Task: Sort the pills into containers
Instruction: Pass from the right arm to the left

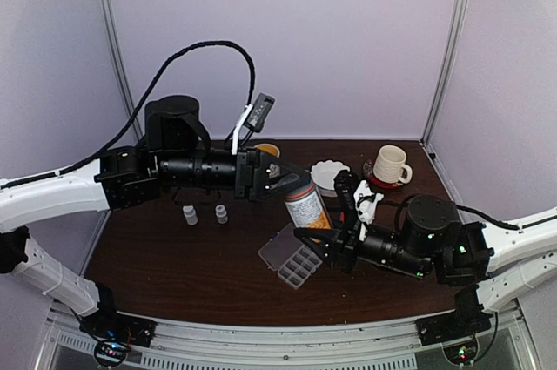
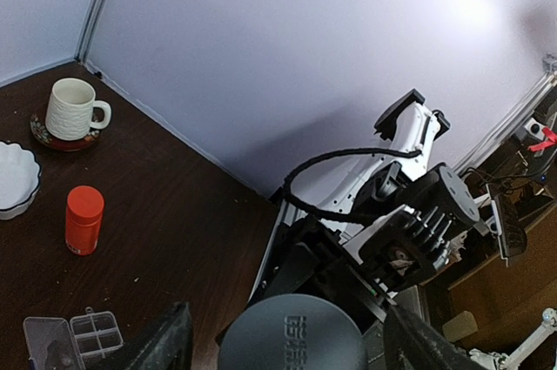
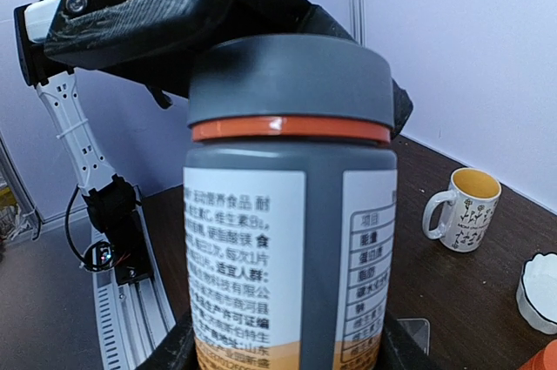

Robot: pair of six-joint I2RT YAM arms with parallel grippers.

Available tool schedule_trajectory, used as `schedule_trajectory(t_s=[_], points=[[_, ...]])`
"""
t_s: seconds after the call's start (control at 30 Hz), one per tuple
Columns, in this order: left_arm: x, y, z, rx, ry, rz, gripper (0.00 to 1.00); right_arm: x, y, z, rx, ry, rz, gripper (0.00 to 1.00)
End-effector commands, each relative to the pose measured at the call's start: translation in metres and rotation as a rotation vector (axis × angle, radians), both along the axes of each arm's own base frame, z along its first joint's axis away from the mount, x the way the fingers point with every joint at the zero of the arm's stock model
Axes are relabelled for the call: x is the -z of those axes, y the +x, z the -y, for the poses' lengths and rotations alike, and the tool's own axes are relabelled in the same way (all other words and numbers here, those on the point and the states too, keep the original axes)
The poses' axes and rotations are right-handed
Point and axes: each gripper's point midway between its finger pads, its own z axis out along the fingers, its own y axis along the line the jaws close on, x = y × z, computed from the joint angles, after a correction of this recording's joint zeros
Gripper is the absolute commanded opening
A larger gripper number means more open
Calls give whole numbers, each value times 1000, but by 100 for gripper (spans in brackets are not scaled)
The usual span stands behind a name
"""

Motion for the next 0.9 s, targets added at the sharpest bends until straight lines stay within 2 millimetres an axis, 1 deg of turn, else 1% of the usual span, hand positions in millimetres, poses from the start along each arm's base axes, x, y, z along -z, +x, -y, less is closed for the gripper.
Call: schedule_trajectory(t_s=[0.0,0.07,0.1,0.17,0.2,0.23,0.3,0.33,0.37,0.43,0.47,0.53,0.63,0.67,0.7,0.77,0.87], points=[[-10,-11,2,41,-11,30,74,-14,-1,-3,-12,47,-1,1],[-8,-9,1,26,3,30,66,-13,-1,-4,-11,48,-4,2],[-6,-8,0,17,16,28,65,-12,0,-4,-9,47,-6,2],[-4,-9,-1,20,33,27,71,-12,1,-5,3,41,-12,2],[-3,-10,-1,23,39,30,73,-11,2,-6,7,35,-15,2],[-4,-9,-2,18,40,33,73,-11,2,-6,5,32,-16,2],[-2,-9,-4,10,47,38,59,-12,1,-7,-1,37,-18,2],[-2,-8,-5,2,49,42,51,-12,1,-7,0,40,-20,4],[-1,-7,-5,-8,54,43,40,-12,2,-7,3,40,-21,7],[1,-2,-8,-40,75,50,23,-11,3,-7,9,40,-29,17],[4,3,-10,-66,93,54,17,-9,4,-7,15,35,-33,24],[10,12,-15,-126,133,65,14,-7,5,-6,20,30,-40,44],[17,29,-25,-226,197,96,15,-1,10,0,49,24,-58,71],[20,37,-29,-276,226,110,15,2,13,3,63,20,-67,75],[25,48,-36,-330,268,119,16,5,17,8,82,19,-81,77],[35,72,-53,-448,347,114,16,11,21,16,101,23,-105,79],[51,102,-80,-569,413,91,15,18,27,32,136,40,-136,80]])
